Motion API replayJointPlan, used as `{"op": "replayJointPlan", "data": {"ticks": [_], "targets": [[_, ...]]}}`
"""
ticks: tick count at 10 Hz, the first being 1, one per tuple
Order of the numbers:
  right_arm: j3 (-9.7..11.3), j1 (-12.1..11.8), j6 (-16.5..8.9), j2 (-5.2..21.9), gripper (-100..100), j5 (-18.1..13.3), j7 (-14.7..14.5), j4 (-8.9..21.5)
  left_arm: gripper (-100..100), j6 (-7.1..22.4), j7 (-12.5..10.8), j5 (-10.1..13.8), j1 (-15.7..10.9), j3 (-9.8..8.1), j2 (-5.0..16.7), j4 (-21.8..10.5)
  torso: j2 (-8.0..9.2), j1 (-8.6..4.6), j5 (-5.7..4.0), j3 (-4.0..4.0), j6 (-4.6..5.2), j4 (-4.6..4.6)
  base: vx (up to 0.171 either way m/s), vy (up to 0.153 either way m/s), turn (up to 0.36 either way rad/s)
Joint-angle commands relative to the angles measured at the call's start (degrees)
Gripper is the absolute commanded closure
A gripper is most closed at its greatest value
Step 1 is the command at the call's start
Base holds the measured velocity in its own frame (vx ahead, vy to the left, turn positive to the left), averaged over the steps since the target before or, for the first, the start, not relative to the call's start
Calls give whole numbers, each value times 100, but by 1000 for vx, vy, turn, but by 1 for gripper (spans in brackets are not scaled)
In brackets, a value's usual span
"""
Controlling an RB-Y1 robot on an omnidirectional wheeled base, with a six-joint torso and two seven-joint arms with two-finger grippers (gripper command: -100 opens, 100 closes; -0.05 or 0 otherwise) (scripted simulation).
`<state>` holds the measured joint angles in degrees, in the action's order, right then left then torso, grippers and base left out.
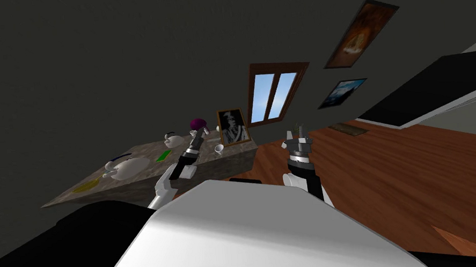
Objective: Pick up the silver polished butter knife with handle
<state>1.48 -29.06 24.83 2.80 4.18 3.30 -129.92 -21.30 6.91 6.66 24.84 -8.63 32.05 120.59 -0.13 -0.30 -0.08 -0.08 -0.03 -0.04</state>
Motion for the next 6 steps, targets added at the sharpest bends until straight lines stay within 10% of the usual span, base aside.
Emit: {"op": "replayJointPlan", "data": {"ticks": [1,6], "targets": [[0,0,0,0,0,0,0,0,-100,100,41,55,-9,-61,270,-103,0,0,0,0,0,0,28,-56,-78],[0,1,0,0,0,0,0,0,-100,413,102,153,-30,-142,919,-406,8,6,3,5,2,2,27,-58,-83]]}}
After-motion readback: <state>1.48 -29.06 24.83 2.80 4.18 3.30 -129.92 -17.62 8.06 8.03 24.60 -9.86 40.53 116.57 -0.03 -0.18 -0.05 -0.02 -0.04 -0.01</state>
